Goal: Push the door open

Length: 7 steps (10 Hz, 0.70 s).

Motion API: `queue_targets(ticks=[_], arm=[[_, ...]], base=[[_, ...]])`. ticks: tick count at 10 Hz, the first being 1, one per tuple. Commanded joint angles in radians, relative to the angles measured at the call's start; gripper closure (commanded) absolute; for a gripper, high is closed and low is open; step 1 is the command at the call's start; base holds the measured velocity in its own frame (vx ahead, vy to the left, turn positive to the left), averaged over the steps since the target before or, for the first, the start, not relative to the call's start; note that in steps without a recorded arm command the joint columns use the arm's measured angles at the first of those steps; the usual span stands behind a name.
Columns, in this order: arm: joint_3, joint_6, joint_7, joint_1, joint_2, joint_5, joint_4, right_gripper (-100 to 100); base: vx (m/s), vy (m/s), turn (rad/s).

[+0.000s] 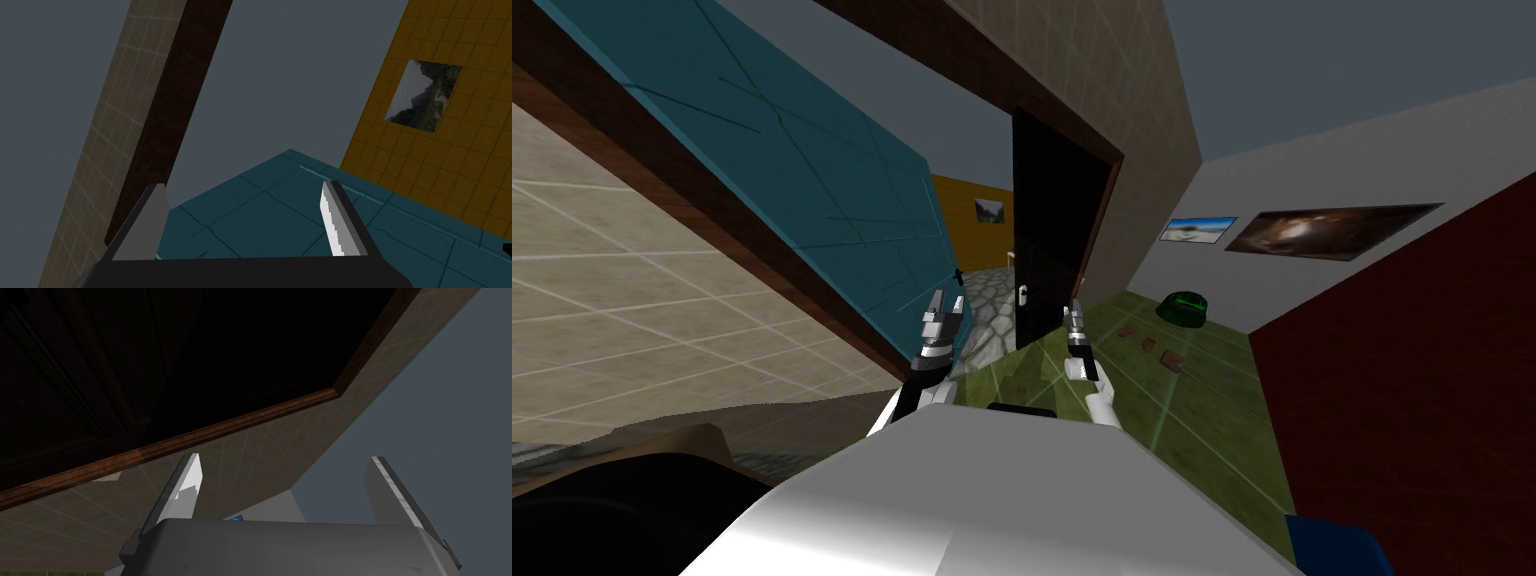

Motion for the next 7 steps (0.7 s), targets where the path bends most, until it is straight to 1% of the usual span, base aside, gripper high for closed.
queue_targets(ticks=[1, 2, 3, 4, 5, 6, 7], arm=[[0.002, -0.002, 0.001, -0.016, 0.002, 0.001, 0.037, -100], [0.006, 0.000, 0.001, -0.043, 0.002, 0.001, 0.067, -100], [0.006, 0.000, 0.001, -0.043, 0.002, 0.001, 0.085, -100], [0.010, 0.002, 0.001, -0.071, 0.002, 0.001, 0.120, -100], [0.010, 0.002, 0.001, -0.071, 0.002, 0.001, 0.132, -100], [0.015, 0.004, 0.001, -0.098, 0.003, 0.002, 0.167, -100], [0.015, 0.004, 0.001, -0.098, 0.003, 0.002, 0.179, -100]], base=[[0.033, -0.053, 0.055], [0.051, -0.048, 0.093], [0.042, -0.047, 0.062], [0.033, -0.051, 0.081], [0.026, -0.045, 0.057], [0.039, -0.049, 0.113], [0.035, -0.052, 0.054]])
